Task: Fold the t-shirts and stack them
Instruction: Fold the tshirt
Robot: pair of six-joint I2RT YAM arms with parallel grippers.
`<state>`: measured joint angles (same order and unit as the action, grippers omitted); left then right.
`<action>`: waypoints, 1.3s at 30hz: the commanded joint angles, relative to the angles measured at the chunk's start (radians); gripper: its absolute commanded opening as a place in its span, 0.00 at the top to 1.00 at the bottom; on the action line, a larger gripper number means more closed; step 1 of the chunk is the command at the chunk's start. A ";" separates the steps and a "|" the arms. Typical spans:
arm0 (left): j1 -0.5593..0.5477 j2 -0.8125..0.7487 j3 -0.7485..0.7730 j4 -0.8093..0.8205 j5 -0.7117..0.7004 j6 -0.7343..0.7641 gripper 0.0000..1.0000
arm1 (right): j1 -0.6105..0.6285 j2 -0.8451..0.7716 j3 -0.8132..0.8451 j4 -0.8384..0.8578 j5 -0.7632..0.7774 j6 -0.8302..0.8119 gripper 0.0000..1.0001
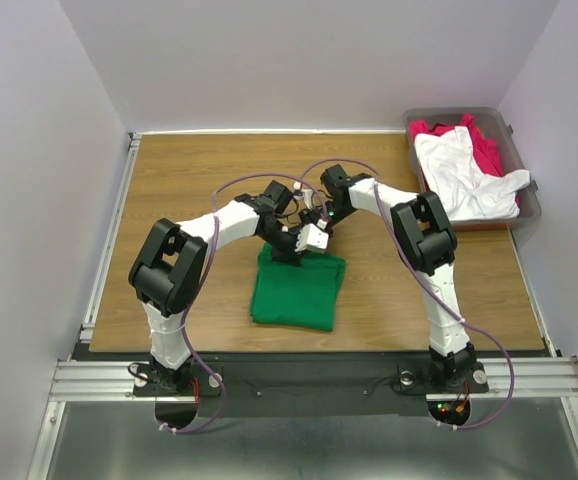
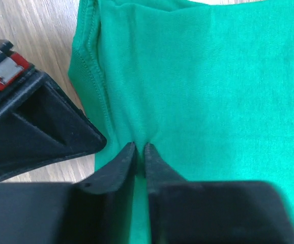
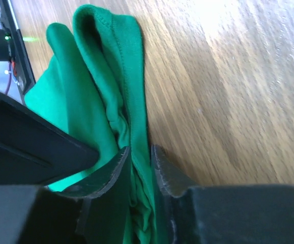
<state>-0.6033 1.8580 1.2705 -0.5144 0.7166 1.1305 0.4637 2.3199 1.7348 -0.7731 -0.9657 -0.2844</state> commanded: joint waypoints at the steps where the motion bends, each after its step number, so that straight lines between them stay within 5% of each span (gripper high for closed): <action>1: -0.013 -0.026 0.035 -0.018 0.018 0.005 0.90 | 0.029 0.056 0.022 0.038 0.018 -0.007 0.76; 4: -0.023 -0.059 0.033 -0.027 0.009 0.015 1.00 | 0.038 0.065 0.016 0.046 0.007 -0.007 0.83; 27: -0.030 -0.040 0.057 0.062 -0.097 0.049 1.00 | 0.039 0.038 0.012 0.055 0.057 -0.024 0.84; 33: -0.024 -0.037 0.059 0.096 -0.112 0.061 0.97 | 0.023 0.019 0.117 0.052 0.218 -0.025 0.68; 36: -0.016 -0.022 0.081 0.099 -0.124 0.064 0.90 | 0.003 0.021 0.219 0.052 0.300 -0.021 0.50; 37: -0.009 -0.019 0.090 0.102 -0.128 0.066 0.87 | -0.005 0.024 0.248 0.052 0.338 -0.018 0.32; 39: 0.011 -0.010 0.105 0.131 -0.131 0.055 0.80 | -0.029 0.027 0.336 0.054 0.380 -0.018 0.23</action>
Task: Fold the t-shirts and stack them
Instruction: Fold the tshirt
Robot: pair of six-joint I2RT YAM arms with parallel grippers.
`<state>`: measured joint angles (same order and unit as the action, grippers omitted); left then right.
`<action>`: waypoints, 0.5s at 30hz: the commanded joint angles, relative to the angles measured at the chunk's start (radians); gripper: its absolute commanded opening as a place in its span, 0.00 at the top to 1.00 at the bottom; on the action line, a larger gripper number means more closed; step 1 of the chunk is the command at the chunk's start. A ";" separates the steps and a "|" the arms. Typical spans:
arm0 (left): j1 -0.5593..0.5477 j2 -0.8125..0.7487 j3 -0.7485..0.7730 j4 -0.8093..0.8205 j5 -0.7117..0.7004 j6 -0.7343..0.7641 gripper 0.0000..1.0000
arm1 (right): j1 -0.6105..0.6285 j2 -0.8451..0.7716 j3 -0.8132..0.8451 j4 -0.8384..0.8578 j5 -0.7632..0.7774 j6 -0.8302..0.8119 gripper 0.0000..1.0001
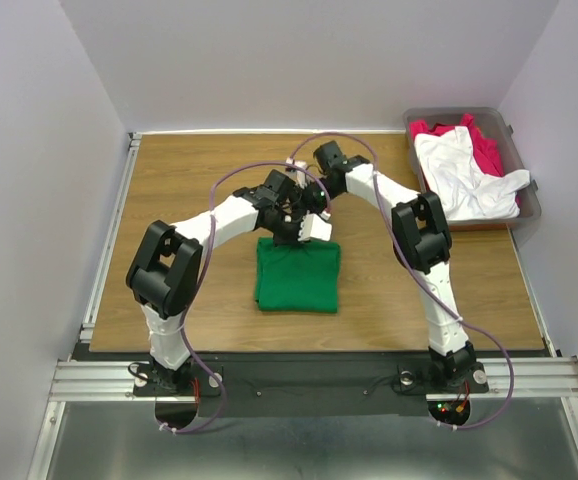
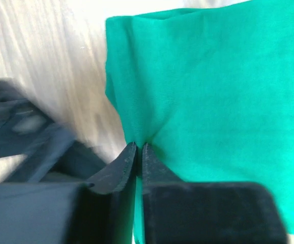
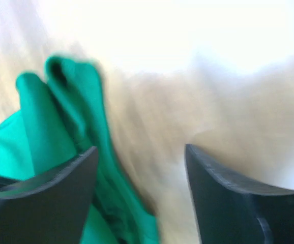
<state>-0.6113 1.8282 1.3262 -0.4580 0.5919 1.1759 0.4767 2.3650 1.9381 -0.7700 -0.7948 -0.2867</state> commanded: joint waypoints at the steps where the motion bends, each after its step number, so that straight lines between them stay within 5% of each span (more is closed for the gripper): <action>1: 0.045 0.023 0.077 0.087 -0.004 -0.022 0.76 | -0.053 -0.016 0.166 0.051 0.232 -0.009 0.21; 3: 0.065 0.011 0.111 0.113 -0.001 -0.059 0.61 | -0.095 -0.013 0.254 0.049 0.264 0.007 0.20; 8: 0.117 -0.110 0.120 0.157 0.040 -0.243 0.54 | -0.179 -0.134 0.268 0.048 0.247 0.070 0.22; 10: 0.128 -0.185 0.070 0.165 0.074 -0.321 0.54 | -0.190 -0.211 0.143 0.048 0.218 0.086 0.23; 15: 0.188 -0.345 -0.140 0.324 0.256 -0.792 0.57 | -0.184 -0.463 -0.233 0.109 -0.102 0.248 0.38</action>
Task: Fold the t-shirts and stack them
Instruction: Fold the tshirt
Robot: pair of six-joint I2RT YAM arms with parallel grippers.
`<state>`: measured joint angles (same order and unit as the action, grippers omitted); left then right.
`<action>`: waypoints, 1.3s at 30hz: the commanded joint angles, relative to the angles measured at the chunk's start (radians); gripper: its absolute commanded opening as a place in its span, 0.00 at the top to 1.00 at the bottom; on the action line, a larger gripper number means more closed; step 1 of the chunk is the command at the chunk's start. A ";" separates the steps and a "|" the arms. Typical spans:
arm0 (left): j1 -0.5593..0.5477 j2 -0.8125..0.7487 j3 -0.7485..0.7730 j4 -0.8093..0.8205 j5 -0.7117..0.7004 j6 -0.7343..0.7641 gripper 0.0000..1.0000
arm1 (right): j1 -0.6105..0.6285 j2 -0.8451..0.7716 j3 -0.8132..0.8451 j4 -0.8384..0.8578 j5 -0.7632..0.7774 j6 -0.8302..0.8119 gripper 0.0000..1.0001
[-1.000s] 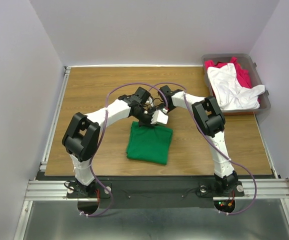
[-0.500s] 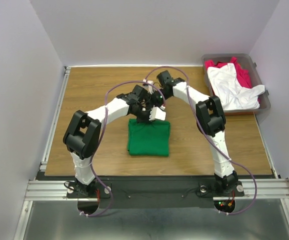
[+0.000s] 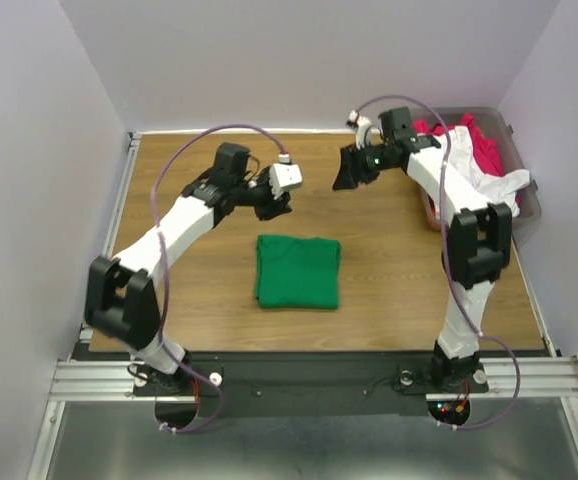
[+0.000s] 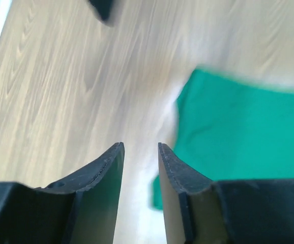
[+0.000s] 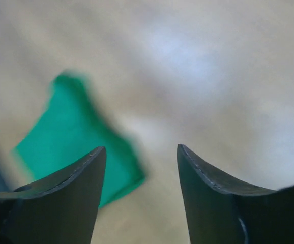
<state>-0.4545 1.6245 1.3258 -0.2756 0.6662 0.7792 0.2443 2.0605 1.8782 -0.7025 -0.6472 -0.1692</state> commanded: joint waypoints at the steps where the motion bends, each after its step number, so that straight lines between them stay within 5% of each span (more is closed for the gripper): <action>1: 0.040 -0.155 -0.230 0.189 0.212 -0.476 0.57 | 0.053 -0.190 -0.241 0.075 -0.296 0.161 0.40; 5: 0.062 -0.164 -0.410 0.476 0.346 -0.806 0.58 | 0.110 -0.264 -0.500 0.275 -0.443 0.330 0.45; 10: 0.100 -0.049 -0.511 0.645 0.366 -1.016 0.60 | 0.141 -0.194 -0.570 0.371 -0.425 0.412 0.48; 16: 0.214 0.170 -0.485 0.854 0.369 -1.169 0.63 | 0.090 0.022 -0.505 0.437 -0.344 0.414 0.57; 24: 0.323 0.425 -0.284 0.840 0.397 -1.201 0.71 | 0.007 0.234 -0.255 0.445 -0.250 0.382 0.67; 28: 0.339 0.350 -0.237 0.823 0.403 -1.177 0.71 | 0.007 0.160 -0.179 0.443 -0.302 0.433 0.63; 33: 0.330 0.162 -0.240 0.768 0.418 -1.181 0.69 | 0.013 -0.026 -0.284 0.448 -0.391 0.494 0.58; 39: 0.151 0.048 -0.379 0.855 0.383 -1.303 0.65 | 0.038 -0.160 -0.536 0.448 -0.405 0.514 0.57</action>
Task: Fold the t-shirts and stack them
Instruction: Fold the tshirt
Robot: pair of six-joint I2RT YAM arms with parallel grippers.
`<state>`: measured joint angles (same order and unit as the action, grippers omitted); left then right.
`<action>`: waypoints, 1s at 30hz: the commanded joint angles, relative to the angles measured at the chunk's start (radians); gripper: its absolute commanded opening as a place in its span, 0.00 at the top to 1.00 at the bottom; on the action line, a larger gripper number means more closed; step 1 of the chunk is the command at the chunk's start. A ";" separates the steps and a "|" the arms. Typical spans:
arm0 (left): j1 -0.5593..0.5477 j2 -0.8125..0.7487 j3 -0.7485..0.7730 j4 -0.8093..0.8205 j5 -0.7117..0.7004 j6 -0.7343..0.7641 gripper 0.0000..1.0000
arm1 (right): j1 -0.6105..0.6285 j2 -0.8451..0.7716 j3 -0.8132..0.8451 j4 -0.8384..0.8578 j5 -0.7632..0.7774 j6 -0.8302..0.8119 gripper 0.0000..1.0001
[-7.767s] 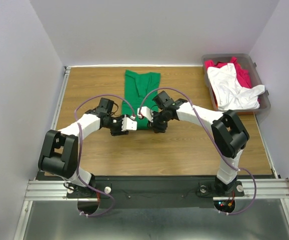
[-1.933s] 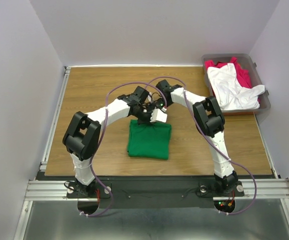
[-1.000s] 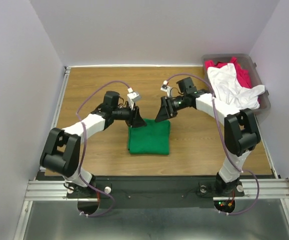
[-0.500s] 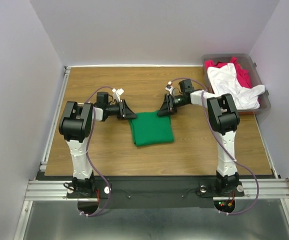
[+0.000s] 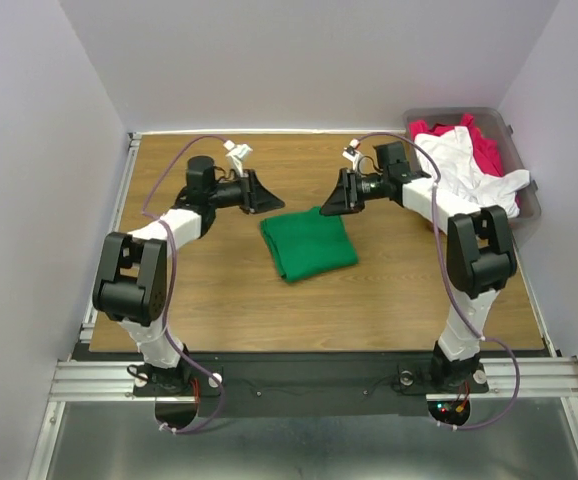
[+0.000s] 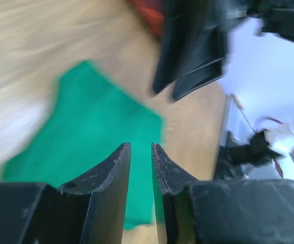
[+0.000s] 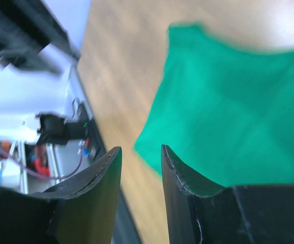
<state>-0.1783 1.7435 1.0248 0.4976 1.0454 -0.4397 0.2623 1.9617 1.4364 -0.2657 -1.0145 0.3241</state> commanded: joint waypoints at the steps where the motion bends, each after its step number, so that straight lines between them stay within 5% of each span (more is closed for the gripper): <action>1: -0.154 -0.071 -0.103 0.108 -0.004 -0.109 0.64 | 0.018 -0.072 -0.119 0.008 -0.032 -0.003 0.58; 9: -0.250 0.129 -0.112 0.141 -0.031 -0.162 0.64 | -0.015 0.023 -0.203 0.008 0.022 -0.075 0.66; 17: -0.129 0.315 0.018 -0.238 -0.084 0.122 0.71 | -0.002 0.097 -0.261 0.014 -0.012 -0.094 0.68; 22: -0.090 0.248 0.124 -0.444 -0.062 0.350 0.71 | 0.017 0.037 -0.248 0.026 -0.094 -0.071 0.70; 30: -0.165 0.038 0.006 -0.424 0.070 0.346 0.67 | 0.040 -0.115 -0.234 0.026 -0.104 0.015 0.66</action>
<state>-0.2886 1.8999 1.0733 0.0860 1.0271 -0.1333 0.2771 1.9556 1.1820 -0.2684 -1.0733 0.2913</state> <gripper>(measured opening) 0.331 0.333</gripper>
